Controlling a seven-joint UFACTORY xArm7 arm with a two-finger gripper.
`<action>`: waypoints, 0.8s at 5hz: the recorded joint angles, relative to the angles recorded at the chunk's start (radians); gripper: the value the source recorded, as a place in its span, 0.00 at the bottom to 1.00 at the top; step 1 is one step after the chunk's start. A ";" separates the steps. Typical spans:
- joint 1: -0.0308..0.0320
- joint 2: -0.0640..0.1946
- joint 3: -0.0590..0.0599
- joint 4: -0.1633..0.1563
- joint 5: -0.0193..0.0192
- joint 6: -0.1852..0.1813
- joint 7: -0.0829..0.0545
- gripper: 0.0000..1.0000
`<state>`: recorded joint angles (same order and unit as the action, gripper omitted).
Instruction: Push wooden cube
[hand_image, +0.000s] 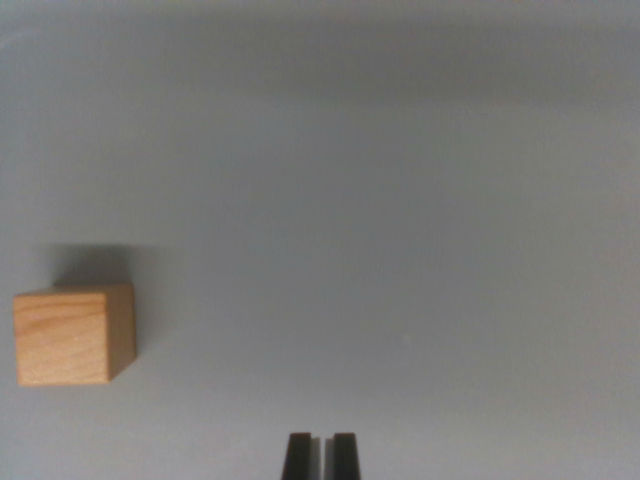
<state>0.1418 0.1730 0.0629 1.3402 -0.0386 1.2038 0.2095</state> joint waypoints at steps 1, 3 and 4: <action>0.0159 0.023 0.012 -0.029 -0.0064 -0.045 0.029 0.00; 0.0326 0.048 0.024 -0.059 -0.0131 -0.093 0.060 0.00; 0.0326 0.048 0.024 -0.059 -0.0131 -0.093 0.060 0.00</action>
<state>0.1745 0.2210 0.0870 1.2813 -0.0517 1.1113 0.2697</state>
